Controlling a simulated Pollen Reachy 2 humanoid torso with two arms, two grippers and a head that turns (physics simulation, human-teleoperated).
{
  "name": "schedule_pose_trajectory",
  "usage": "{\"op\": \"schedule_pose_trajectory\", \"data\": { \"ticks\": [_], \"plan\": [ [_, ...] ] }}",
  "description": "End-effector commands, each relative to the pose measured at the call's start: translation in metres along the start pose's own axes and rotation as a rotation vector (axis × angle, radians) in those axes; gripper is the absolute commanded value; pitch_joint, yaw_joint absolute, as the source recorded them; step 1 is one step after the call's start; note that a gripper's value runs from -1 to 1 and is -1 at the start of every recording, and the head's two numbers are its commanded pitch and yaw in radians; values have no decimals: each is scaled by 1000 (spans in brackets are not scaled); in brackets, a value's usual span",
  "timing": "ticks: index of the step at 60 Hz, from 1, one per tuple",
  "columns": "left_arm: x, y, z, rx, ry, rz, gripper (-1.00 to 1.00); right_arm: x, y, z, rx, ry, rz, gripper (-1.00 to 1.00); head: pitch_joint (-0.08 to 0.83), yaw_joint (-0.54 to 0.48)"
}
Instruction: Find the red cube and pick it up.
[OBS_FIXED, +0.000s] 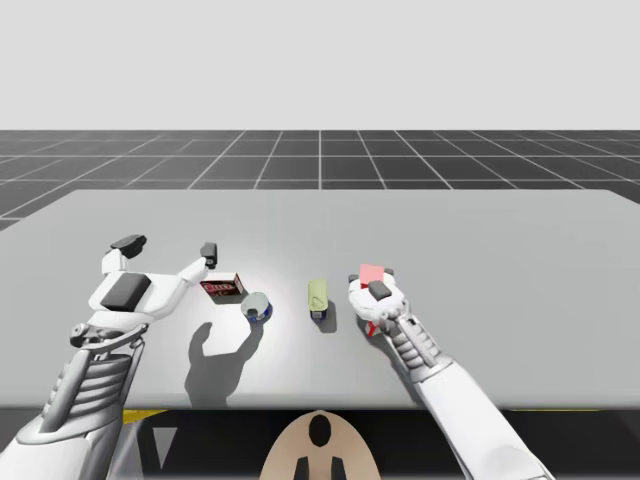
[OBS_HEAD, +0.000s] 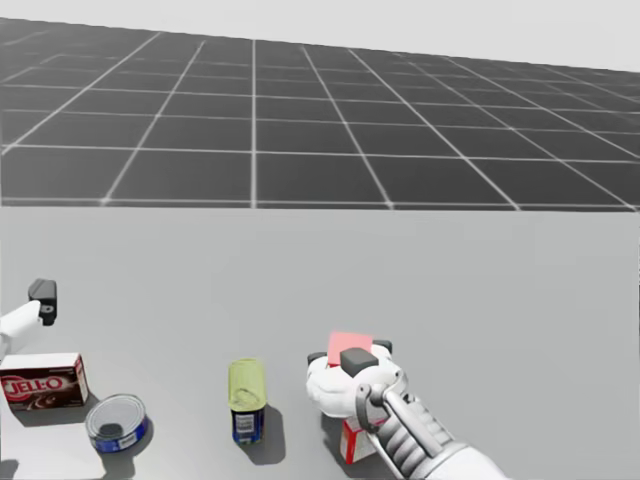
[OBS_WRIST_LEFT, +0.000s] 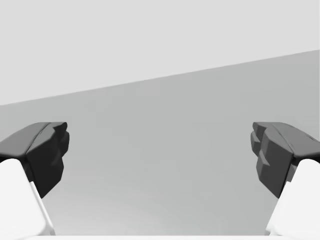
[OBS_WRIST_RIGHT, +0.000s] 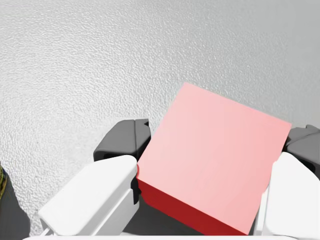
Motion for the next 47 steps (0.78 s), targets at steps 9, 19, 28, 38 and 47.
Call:
{"op": "schedule_pose_trajectory", "data": {
  "ticks": [9,19,28,38,47],
  "plan": [
    [0,1,0,7,4,3,-1000,-8,18,3,52,123,-53,1000,300,-139],
    [0,2,0,9,4,6,-1000,24,18,22,57,21,-32,1000,298,-135],
    [0,4,-1,9,4,11,-1000,58,16,44,57,-104,2,1000,292,-140],
    [0,4,-1,9,4,10,-1000,99,11,81,52,-272,22,1000,287,-142],
    [0,4,-1,9,4,10,-1000,131,17,129,37,-566,102,1000,287,-142]
  ]
}}
